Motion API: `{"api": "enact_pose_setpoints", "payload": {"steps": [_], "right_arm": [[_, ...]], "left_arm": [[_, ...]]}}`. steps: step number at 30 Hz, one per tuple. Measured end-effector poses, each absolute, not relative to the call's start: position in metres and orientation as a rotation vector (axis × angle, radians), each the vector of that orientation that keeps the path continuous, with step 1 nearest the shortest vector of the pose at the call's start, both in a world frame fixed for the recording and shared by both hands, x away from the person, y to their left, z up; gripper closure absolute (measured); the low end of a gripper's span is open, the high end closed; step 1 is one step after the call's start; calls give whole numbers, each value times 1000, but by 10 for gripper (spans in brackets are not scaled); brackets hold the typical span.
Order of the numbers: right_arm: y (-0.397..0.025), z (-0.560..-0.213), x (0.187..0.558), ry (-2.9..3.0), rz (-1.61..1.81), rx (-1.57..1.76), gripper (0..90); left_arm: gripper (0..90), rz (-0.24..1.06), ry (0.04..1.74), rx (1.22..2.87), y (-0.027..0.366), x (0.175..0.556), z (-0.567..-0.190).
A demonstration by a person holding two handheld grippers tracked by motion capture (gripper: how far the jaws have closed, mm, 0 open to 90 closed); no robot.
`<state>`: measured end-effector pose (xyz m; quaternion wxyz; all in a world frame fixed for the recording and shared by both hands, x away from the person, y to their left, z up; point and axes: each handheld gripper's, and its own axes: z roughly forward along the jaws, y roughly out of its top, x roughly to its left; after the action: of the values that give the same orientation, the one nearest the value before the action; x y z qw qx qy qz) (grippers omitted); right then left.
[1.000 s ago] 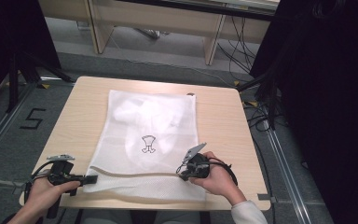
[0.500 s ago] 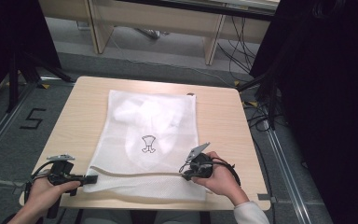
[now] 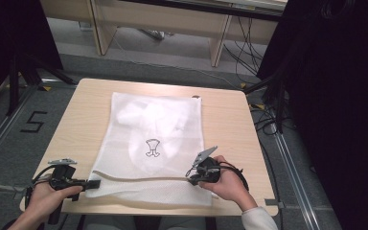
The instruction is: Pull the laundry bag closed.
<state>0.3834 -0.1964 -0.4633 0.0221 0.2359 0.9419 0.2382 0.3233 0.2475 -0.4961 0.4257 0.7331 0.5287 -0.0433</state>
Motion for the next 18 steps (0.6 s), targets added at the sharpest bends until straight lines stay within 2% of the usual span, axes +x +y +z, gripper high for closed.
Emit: {"api": "enact_pose_setpoints", "payload": {"steps": [18], "right_arm": [[-204, -461, 384, 2914, 736, 775, 827]], "left_arm": [[855, -110, 1324, 1829, 248, 323, -496]]}}
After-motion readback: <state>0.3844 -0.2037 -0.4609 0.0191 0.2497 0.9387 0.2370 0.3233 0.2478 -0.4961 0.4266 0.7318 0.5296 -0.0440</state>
